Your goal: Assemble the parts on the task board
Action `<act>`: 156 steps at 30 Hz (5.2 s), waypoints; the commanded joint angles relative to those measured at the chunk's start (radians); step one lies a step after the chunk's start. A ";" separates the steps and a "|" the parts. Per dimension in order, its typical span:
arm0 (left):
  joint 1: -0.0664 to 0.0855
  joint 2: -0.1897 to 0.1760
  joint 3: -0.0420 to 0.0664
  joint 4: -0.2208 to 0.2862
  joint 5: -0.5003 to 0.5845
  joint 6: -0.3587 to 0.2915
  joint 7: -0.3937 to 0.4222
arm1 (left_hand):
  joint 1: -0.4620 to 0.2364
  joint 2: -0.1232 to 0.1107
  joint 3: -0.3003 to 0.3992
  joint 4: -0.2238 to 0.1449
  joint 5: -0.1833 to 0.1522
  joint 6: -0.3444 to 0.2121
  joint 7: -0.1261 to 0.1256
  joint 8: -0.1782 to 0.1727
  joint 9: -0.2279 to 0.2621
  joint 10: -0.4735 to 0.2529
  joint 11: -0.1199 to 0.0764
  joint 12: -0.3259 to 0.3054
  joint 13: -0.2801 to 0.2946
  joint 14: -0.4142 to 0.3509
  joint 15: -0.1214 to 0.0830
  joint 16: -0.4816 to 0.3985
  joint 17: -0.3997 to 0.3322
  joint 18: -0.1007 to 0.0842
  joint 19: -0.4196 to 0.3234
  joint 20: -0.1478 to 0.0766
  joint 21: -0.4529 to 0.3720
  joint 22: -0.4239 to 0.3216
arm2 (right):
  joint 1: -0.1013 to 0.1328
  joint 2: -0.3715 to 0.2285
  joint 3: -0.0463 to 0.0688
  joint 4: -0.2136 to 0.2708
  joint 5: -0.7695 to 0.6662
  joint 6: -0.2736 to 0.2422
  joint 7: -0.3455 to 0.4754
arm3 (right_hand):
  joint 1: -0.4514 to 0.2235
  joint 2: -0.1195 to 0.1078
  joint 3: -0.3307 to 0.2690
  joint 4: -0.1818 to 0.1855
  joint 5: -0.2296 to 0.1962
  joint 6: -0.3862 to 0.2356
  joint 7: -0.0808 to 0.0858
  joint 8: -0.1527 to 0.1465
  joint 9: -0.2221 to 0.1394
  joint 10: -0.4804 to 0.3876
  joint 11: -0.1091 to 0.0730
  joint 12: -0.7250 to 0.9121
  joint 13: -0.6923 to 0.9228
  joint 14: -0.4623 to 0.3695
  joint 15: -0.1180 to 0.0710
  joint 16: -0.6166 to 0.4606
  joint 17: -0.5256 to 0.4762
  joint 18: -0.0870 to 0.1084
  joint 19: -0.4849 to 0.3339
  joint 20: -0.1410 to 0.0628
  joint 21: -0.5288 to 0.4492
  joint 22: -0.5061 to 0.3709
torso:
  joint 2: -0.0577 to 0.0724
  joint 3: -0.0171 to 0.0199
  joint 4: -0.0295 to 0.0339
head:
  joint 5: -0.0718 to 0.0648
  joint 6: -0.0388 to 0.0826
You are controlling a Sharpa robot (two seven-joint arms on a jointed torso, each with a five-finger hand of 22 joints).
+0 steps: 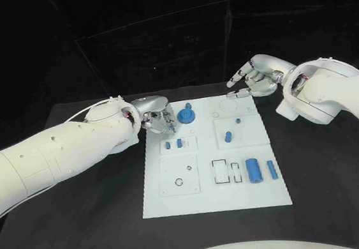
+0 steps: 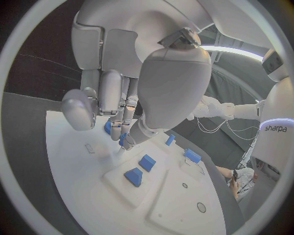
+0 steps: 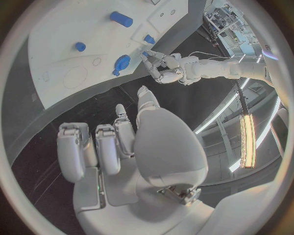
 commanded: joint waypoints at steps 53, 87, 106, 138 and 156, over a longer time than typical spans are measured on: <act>-0.012 0.051 0.000 -0.053 0.015 0.071 -0.033 | -0.025 -0.010 0.019 -0.006 -0.003 -0.012 0.011 -0.029 -0.017 -0.010 0.010 -0.044 -0.004 0.030 0.004 0.004 -0.011 -0.019 0.001 0.008 -0.001 0.000 | 0.002 0.006 0.001 0.001 0.002 0.006 0.007 | 0.000 0.013 -0.007 -0.002 0.004 -0.007 0.001 0.005 0.001 -0.004 -0.001 -0.003 0.063 0.098 -0.006 -0.004 0.244 0.005 0.073 -0.006 -0.005 0.218 | 0.000 0.0007 0.0020 | -0.003 -0.010; -0.011 0.009 0.001 -0.038 0.029 0.019 -0.033 | -0.051 -0.047 0.037 -0.031 -0.004 -0.161 0.032 -0.063 -0.075 -0.094 0.037 -0.133 -0.006 0.022 0.026 0.001 -0.041 -0.010 -0.017 0.029 -0.039 -0.028 | 0.002 -0.004 0.001 -0.006 -0.036 0.024 -0.012 | 0.114 0.046 0.020 -0.035 -0.003 0.042 -0.012 0.033 0.009 -0.380 -0.015 -0.610 -0.414 0.011 -0.019 -0.212 0.012 0.020 0.037 -0.020 -0.049 0.159 | -0.001 -0.0011 0.0027 | -0.009 -0.006; -0.004 -0.149 0.001 0.085 1.063 -0.063 0.381 | -0.049 0.003 0.015 -0.023 -0.002 -0.097 0.049 -0.025 -0.068 -0.038 0.037 -0.039 0.014 -0.093 0.029 -0.137 -0.312 0.057 -0.180 0.034 -0.393 -0.350 | -0.036 0.008 -0.003 -0.033 -0.530 0.073 -0.050 | 0.233 -0.009 0.135 -0.024 -0.066 0.127 -0.018 0.024 -0.001 -0.364 -0.001 -1.072 -0.942 -0.005 -0.013 -0.406 -0.179 0.030 0.015 -0.017 -0.083 0.123 | 0.000 -0.0010 0.0026 | -0.069 0.026; -0.007 -0.195 -0.002 0.196 1.357 -0.040 0.472 | -0.075 0.006 -0.012 -0.017 -0.002 -0.091 0.048 -0.017 -0.070 -0.042 0.036 -0.004 0.011 -0.181 0.031 -0.230 -0.476 0.059 -0.225 0.037 -0.459 -0.393 | -0.098 0.063 -0.005 -0.073 -0.637 0.156 -0.067 | 0.237 -0.043 0.254 -0.022 -0.104 0.120 -0.004 -0.010 -0.001 -0.361 0.017 -1.142 -1.127 0.010 0.001 -0.411 -0.224 0.033 0.014 -0.001 -0.091 0.115 | 0.000 0.0003 0.0014 | -0.068 0.027; -0.007 -0.199 -0.002 0.193 1.357 -0.049 0.465 | -0.074 0.007 -0.013 -0.017 -0.002 -0.092 0.047 -0.017 -0.070 -0.043 0.035 -0.002 0.011 -0.184 0.031 -0.233 -0.483 0.059 -0.225 0.037 -0.461 -0.395 | -0.099 0.073 -0.005 -0.071 -0.648 0.208 -0.078 | 0.216 -0.052 0.408 -0.057 -0.144 0.192 -0.019 0.001 0.003 -0.279 -0.001 -1.141 -1.188 0.034 -0.016 -0.355 -0.188 0.019 0.047 -0.015 -0.051 0.167 | 0.000 -0.0005 0.0019 | -0.069 0.016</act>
